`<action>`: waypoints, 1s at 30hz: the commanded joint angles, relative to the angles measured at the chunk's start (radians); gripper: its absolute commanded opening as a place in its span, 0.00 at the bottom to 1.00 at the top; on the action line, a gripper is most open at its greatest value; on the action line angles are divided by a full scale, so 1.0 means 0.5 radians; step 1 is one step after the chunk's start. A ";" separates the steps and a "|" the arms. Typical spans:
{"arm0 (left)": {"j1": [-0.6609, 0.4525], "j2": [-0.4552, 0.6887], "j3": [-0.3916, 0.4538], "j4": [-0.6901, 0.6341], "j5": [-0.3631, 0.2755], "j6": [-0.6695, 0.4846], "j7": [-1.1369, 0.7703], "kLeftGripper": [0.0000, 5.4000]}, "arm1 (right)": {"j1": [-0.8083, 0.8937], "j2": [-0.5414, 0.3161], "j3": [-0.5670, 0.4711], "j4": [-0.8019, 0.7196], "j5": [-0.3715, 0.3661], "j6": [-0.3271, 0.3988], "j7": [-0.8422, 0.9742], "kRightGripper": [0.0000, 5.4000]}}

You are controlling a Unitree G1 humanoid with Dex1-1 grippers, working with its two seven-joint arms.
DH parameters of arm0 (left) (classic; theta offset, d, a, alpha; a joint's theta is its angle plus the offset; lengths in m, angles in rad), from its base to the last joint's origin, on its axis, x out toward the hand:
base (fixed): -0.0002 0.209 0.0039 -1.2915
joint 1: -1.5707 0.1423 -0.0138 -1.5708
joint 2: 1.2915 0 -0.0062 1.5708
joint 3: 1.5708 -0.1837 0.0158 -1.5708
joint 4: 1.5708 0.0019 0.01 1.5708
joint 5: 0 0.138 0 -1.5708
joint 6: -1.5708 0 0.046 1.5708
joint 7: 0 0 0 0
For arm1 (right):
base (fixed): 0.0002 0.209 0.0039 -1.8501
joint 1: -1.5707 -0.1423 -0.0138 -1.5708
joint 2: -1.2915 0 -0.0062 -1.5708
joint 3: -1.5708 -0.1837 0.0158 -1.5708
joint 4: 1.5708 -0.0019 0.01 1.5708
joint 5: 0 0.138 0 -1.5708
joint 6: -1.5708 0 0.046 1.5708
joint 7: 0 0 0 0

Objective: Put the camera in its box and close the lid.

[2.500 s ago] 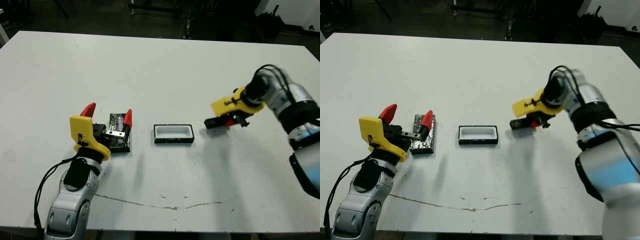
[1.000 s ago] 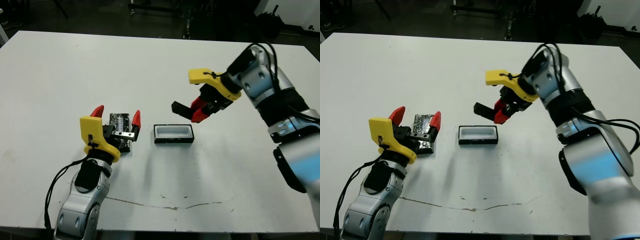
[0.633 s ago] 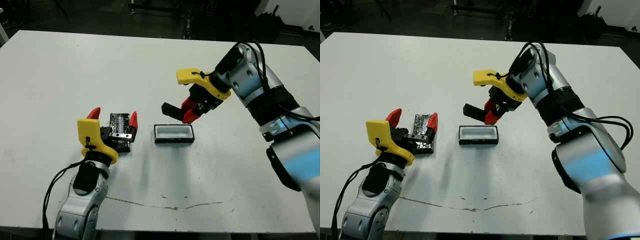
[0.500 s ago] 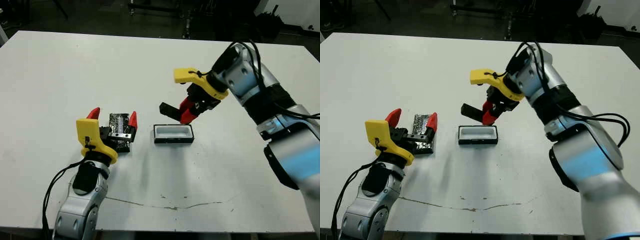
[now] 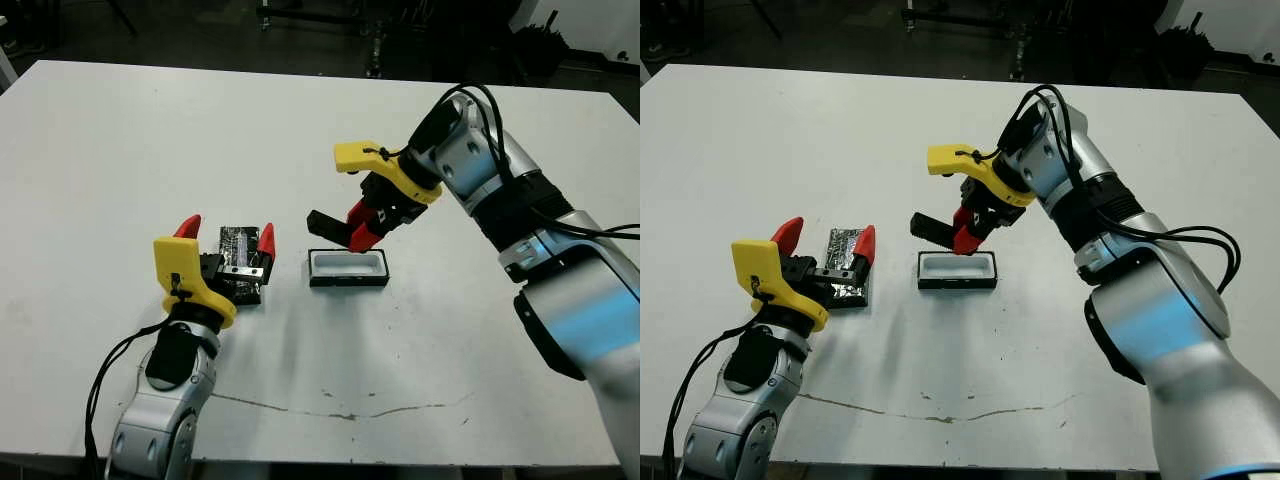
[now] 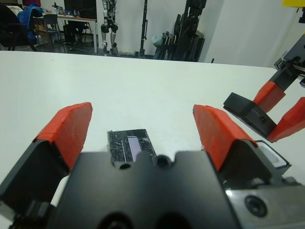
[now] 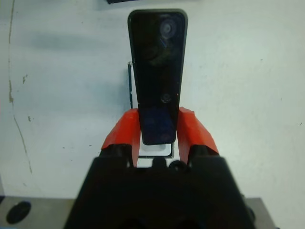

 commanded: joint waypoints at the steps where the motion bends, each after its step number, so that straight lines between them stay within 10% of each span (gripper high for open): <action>1: 0.030 -0.002 0.012 -0.002 -0.008 0.007 -0.002 1.00 | 0.017 -0.008 -0.019 0.054 0.009 -0.038 -0.020 0.31; 30: 0.032 0.011 0.048 0.002 -0.049 0.006 -0.027 1.00 | 0.120 0.016 -0.009 0.041 -0.005 -0.077 -0.093 0.31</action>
